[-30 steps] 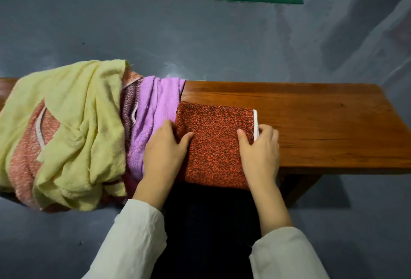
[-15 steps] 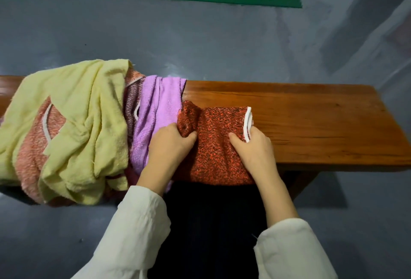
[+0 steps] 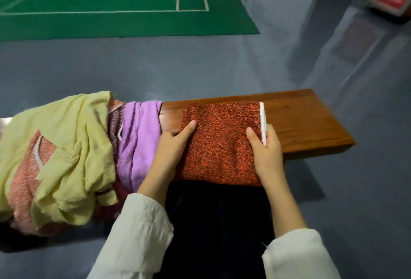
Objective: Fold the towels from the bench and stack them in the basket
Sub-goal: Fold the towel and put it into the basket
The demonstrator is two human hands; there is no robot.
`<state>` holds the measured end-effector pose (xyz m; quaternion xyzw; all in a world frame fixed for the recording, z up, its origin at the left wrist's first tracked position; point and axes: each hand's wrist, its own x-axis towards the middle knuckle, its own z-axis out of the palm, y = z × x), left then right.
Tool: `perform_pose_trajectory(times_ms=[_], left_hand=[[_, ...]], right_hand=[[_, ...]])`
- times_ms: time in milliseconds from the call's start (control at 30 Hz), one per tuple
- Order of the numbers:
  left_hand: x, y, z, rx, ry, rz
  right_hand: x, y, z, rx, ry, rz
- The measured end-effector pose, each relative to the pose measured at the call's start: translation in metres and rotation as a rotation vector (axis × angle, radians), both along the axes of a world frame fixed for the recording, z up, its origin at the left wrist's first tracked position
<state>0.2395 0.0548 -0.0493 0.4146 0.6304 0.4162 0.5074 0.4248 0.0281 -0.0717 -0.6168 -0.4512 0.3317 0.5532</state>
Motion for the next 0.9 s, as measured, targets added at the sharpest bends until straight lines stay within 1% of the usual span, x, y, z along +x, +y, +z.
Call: perform_pose_trajectory(times_ms=[67,133,233,267,300,367,467,567,667,900], left_hand=[[0.017,-0.002,0.004,-0.025,-0.068,-0.064],[0.03,-0.003,0.008,-0.057,-0.068,-0.13],[0.076,-0.015,0.017,-0.148,-0.031,-0.306],[0.091,-0.02,0.019,-0.133,-0.003,-0.358],[0.108,-0.027,0.022,-0.098,0.023,-0.403],[0.141,-0.04,0.025,0.041,0.027,-0.457],[0.188,-0.066,0.033,0.336,-0.016,-0.554],[0.233,-0.094,0.036,0.482,-0.066,-0.67],[0.273,-0.121,0.034,0.528,-0.059,-0.802],[0.342,-0.198,0.014,0.508,-0.01,-1.085]], right_hand=[[0.016,-0.016,0.007,0.036,0.015,-0.047],[0.031,-0.03,0.013,0.058,0.021,-0.092],[0.07,-0.069,0.027,0.12,0.036,-0.223],[0.083,-0.082,0.03,0.13,0.037,-0.264],[0.095,-0.095,0.033,0.133,0.033,-0.305],[0.119,-0.121,0.037,0.128,0.021,-0.399],[0.154,-0.16,0.04,0.113,0.005,-0.539],[0.184,-0.201,0.043,0.102,-0.008,-0.673],[0.203,-0.245,0.043,0.114,-0.001,-0.794],[0.224,-0.346,0.021,0.093,0.012,-1.067]])
